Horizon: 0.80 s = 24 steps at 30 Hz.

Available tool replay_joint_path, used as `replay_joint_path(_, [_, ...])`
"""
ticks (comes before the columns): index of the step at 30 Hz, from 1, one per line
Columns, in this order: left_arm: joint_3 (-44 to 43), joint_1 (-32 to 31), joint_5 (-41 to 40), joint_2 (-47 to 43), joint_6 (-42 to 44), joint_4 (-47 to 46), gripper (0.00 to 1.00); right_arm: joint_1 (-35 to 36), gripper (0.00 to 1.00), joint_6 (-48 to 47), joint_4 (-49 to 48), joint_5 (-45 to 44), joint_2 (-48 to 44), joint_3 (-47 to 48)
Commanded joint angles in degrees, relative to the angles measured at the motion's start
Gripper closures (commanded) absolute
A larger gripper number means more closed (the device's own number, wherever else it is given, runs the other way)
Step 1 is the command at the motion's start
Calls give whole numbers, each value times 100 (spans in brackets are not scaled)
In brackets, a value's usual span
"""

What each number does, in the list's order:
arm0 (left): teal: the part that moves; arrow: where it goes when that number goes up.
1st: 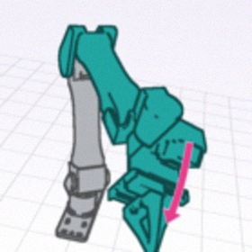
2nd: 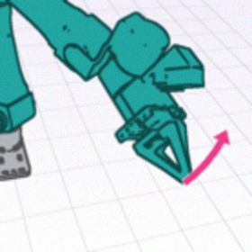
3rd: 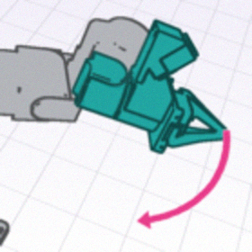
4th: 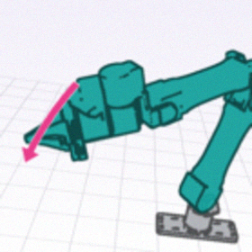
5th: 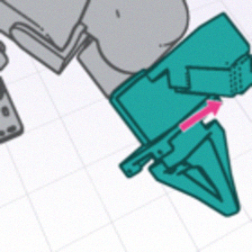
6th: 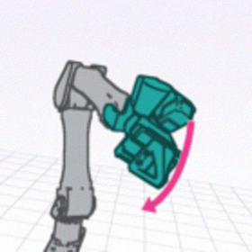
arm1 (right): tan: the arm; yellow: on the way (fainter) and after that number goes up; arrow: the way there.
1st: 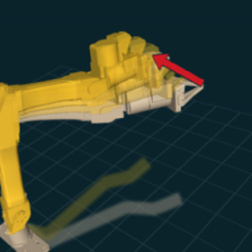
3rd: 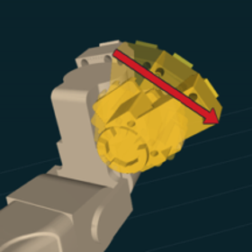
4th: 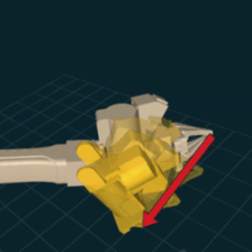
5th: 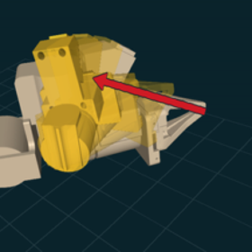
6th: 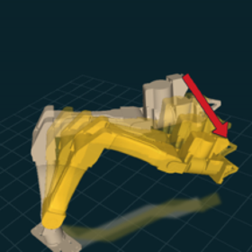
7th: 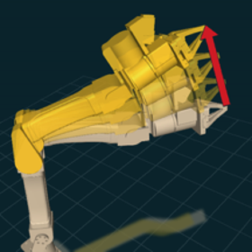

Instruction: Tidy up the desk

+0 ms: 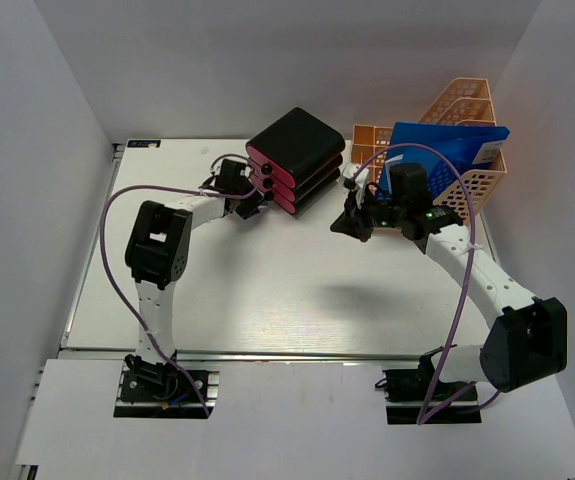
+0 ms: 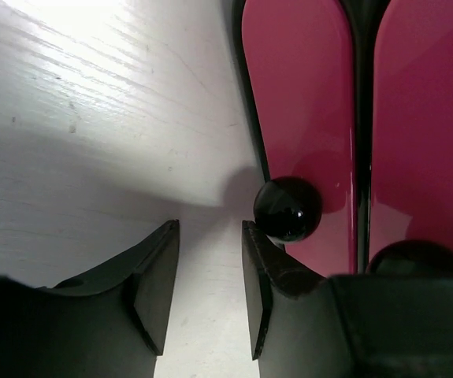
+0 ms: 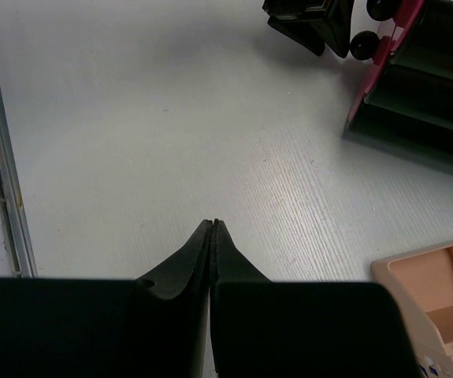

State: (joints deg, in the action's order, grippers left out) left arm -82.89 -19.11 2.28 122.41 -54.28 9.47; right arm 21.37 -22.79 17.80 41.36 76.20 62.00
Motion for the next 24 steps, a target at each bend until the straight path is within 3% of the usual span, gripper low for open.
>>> replay_joint_path(1, [-174,-75,-88,187,102,318,50,-36,100,-112,-137,135,-79,-65])
replay_joint_path(9, [70,-75,-123,-15,137,406,52,-106,100,-121,-102,135,-53,-74])
replay_joint_path(13, [1097,-75,-62,-935,207,29,64,-176,100,-121,-93,135,-18,-74])
replay_joint_path(19, [2584,92,289,-2840,1040,-174,65,-326,100,-182,-23,13,17,-56])
replay_joint_path(21, [3013,92,666,-3449,1680,-244,57,-440,92,-226,-92,-145,-44,-65])
replay_joint_path(22, [3138,92,807,-3756,1884,-253,50,-440,77,-218,-145,-416,-79,-91])
replay_joint_path(23, [3287,92,1096,-4403,2095,-288,42,-466,67,-191,-189,-575,-166,-109])
replay_joint_path(24, [3497,92,1186,-4706,2532,-254,26,-501,58,-104,-242,-751,-211,-135])
